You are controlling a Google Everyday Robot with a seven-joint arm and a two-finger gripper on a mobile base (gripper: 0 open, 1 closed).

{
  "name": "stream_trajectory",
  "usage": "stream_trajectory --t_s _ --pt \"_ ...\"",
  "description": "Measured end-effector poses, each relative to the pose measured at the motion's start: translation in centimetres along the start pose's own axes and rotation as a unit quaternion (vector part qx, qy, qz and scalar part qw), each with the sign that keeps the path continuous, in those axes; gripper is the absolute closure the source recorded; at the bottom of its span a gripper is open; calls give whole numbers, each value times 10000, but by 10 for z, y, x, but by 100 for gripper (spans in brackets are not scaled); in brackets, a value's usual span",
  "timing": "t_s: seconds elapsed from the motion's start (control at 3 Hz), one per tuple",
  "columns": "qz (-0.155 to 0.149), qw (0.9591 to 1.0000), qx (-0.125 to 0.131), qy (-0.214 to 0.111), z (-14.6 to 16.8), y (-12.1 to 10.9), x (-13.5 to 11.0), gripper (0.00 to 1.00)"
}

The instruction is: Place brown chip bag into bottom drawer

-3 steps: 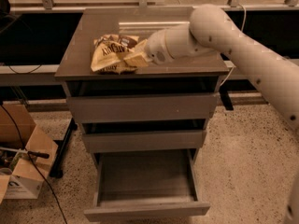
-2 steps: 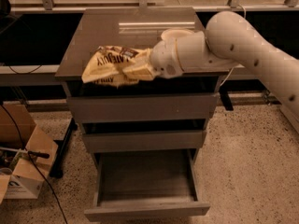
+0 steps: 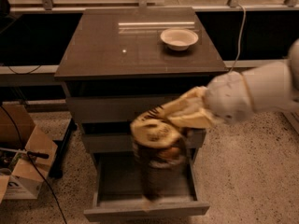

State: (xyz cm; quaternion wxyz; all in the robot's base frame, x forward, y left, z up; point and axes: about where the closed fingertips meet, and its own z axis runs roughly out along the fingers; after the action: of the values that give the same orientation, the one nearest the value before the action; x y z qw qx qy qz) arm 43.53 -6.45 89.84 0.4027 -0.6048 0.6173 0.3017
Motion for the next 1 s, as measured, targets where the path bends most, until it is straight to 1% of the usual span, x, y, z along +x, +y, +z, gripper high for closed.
stream_trajectory --t_s 0.33,0.67,1.0 --pt "382 9987 296 159 -45 16 42 100" --pt "427 9983 352 177 -50 17 46 100" --pt "350 9985 339 252 -29 1 54 100"
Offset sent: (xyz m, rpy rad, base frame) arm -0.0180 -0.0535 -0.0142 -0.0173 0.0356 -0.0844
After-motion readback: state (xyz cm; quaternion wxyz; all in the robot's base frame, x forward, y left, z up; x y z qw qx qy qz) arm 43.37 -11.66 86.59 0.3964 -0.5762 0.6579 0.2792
